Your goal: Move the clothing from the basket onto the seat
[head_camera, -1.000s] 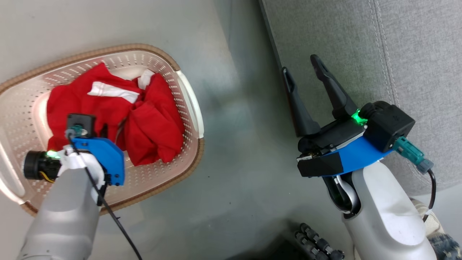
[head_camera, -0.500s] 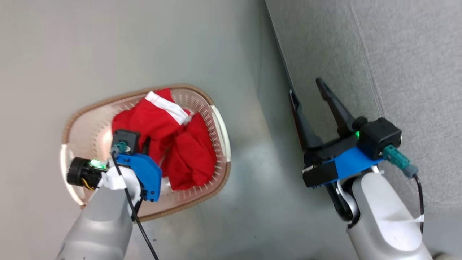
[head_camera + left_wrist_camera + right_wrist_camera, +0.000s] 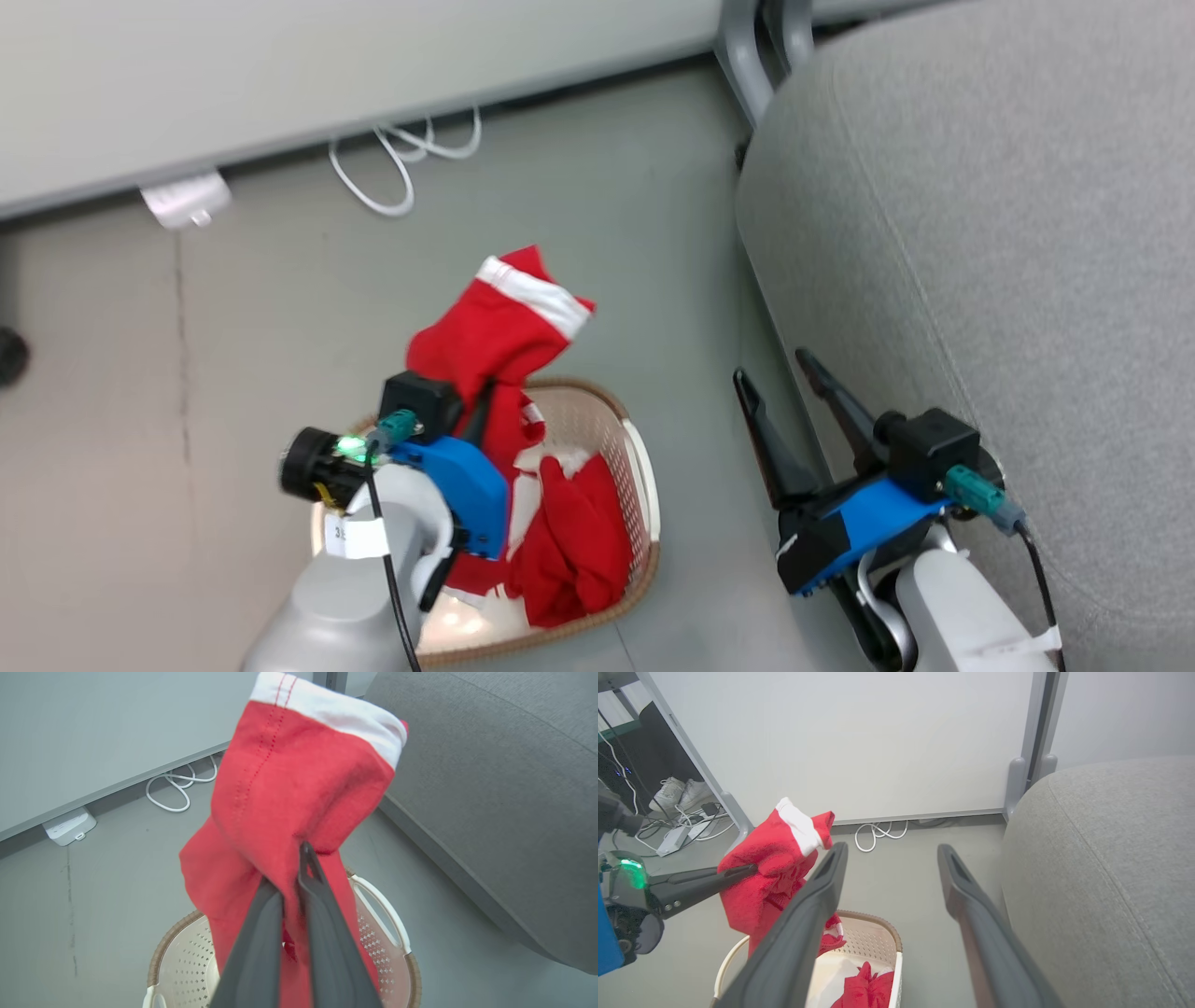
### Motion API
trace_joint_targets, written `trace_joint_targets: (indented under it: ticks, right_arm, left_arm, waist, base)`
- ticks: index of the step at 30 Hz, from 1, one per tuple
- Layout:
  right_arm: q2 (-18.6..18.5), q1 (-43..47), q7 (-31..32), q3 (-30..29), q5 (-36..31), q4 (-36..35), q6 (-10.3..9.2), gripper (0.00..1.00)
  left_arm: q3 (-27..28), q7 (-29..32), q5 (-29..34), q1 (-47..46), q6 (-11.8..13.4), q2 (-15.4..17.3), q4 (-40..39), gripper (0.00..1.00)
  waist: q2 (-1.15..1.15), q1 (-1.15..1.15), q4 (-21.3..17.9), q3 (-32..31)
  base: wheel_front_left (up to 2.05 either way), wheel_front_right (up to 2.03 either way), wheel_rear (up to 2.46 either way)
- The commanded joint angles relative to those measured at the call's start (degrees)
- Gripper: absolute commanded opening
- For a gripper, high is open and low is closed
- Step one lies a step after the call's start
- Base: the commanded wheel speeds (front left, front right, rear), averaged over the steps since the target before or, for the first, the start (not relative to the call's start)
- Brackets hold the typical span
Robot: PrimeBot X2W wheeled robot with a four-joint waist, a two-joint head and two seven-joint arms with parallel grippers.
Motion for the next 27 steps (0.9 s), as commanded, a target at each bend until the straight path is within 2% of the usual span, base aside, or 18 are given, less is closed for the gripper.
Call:
trace_joint_targets:
  ticks: [1,11,18,27]
  right_arm:
    - [-0.2,1.2,0.1,0.2,0.3,0.1,0.03,1.00]
    - [-0.2,6.0,2.8,1.5,0.6,-1.0,0.03,1.00]
    - [-0.2,8.5,4.4,3.0,1.0,-2.1,0.03,1.00]
    - [-0.2,10.2,5.1,4.4,1.5,-3.0,0.03,1.00]
  left_arm:
    - [-0.8,0.0,-0.9,0.7,-0.3,-0.3,-1.0,0.00]
    - [-12.3,2.3,-12.3,-1.2,-0.2,-0.2,-12.7,0.00]
    - [-17.6,3.4,-18.0,-4.5,-0.2,-0.2,-17.7,0.00]
    - [-24.3,4.5,-23.2,-9.1,1.7,-0.2,-22.1,0.00]
  waist:
    - [0.00,0.02,2.2,-5.1]
    - [0.00,0.02,3.0,-12.8]
    - [0.00,0.02,2.8,-15.5]
    - [0.00,0.02,2.6,-17.1]
  base:
    - [0.00,0.00,0.00]
    - [0.00,0.00,0.00]
    - [0.00,0.00,0.00]
    - [0.00,0.00,0.00]
